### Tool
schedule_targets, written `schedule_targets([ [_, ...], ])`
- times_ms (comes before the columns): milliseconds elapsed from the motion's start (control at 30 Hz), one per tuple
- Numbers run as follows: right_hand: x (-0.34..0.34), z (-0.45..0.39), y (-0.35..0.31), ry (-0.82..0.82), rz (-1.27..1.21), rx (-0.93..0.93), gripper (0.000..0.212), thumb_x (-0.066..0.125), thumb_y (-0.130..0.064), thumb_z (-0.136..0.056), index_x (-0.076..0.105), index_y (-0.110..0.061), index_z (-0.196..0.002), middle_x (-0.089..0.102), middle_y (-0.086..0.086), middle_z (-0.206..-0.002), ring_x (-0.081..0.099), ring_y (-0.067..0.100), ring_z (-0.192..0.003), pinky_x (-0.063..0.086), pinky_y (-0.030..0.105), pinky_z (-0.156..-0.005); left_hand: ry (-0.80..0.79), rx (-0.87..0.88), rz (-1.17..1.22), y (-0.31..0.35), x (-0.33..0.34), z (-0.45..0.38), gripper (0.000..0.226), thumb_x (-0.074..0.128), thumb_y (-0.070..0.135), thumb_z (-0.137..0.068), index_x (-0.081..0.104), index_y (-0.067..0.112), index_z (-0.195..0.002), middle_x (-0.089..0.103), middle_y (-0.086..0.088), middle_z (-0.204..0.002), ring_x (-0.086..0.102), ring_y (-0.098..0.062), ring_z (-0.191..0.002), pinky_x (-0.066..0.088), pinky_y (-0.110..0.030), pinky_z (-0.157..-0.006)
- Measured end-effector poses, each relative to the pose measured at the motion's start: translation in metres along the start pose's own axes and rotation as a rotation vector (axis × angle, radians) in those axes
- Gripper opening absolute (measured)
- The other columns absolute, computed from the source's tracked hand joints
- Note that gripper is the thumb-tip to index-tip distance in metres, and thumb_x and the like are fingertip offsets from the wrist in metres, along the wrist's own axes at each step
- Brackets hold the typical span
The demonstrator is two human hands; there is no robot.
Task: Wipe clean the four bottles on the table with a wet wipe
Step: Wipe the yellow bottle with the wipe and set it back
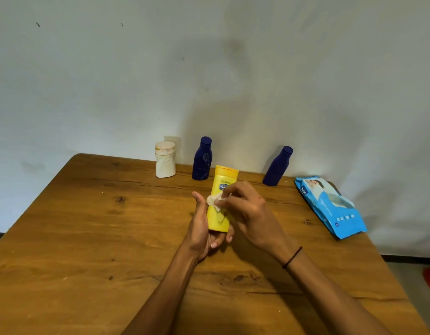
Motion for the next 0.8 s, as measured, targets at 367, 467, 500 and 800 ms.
schedule_targets([
  [367,-0.005,-0.025,0.009,0.113,0.093,0.096,0.036,0.066,-0.009,-0.092,0.066,-0.002,-0.127,0.057,0.016,-0.121,0.057,0.027,-0.110,0.061,0.037,-0.085,0.056,-0.081,-0.136,0.001,0.008,0.006,0.083,0.026,0.075,-0.099,0.053,0.004,-0.132,0.057,-0.016,-0.074,0.050,-0.017,-0.046,0.031,-0.018,-0.032],
  [467,0.008,-0.011,-0.002,-0.020,0.044,0.013,0.037,0.056,-0.016,-0.096,0.066,-0.005,-0.129,0.055,0.013,-0.125,0.054,0.023,-0.115,0.056,0.032,-0.092,0.098,-0.072,-0.106,0.001,0.006,0.006,0.080,0.025,0.074,-0.095,0.061,0.009,-0.126,0.065,-0.014,-0.075,0.057,-0.018,-0.046,0.034,-0.021,-0.033],
  [500,0.010,-0.006,-0.005,-0.046,0.025,-0.002,0.037,0.055,-0.015,-0.097,0.065,-0.006,-0.131,0.054,0.012,-0.125,0.053,0.021,-0.115,0.055,0.030,-0.093,0.111,-0.069,-0.097,0.002,0.006,0.007,0.082,0.023,0.076,-0.093,0.063,0.011,-0.125,0.066,-0.015,-0.075,0.058,-0.019,-0.046,0.036,-0.021,-0.034],
  [800,-0.014,-0.021,0.015,0.114,0.197,0.036,0.040,0.069,-0.007,-0.088,0.069,-0.005,-0.128,0.060,0.022,-0.114,0.064,0.034,-0.100,0.064,0.038,-0.075,-0.002,-0.052,-0.209,-0.001,0.014,0.006,0.102,0.011,0.086,-0.087,0.059,0.005,-0.124,0.067,-0.022,-0.085,0.052,-0.022,-0.054,0.038,-0.021,-0.037],
])
Point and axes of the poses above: each hand's wrist, its own z-axis away from the middle knuckle, its own x-axis out of the palm, y = z × x, the point moved 6 cm from there along -z, towards the middle knuckle
